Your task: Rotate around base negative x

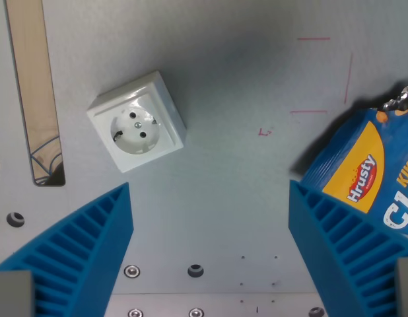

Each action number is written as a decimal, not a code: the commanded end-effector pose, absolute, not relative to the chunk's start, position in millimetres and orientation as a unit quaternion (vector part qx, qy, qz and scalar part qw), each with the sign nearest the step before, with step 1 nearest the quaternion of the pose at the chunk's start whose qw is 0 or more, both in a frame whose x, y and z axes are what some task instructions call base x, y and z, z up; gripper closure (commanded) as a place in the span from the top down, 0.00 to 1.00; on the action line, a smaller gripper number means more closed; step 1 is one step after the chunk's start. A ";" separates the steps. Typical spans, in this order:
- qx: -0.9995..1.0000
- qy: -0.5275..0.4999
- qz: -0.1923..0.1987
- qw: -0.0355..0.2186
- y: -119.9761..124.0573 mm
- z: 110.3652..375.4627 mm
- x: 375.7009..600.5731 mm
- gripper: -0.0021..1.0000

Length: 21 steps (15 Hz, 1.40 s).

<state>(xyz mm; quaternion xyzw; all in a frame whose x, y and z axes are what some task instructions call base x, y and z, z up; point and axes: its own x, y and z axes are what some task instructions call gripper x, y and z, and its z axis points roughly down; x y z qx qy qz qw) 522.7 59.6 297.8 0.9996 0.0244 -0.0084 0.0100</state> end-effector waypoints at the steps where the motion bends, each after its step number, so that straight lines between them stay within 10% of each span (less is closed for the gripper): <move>1: 0.997 0.021 -0.008 0.071 61.2 299.2 522.8 1.00; 21: 0.979 0.020 -0.013 0.203 61.2 299.2 522.8 1.00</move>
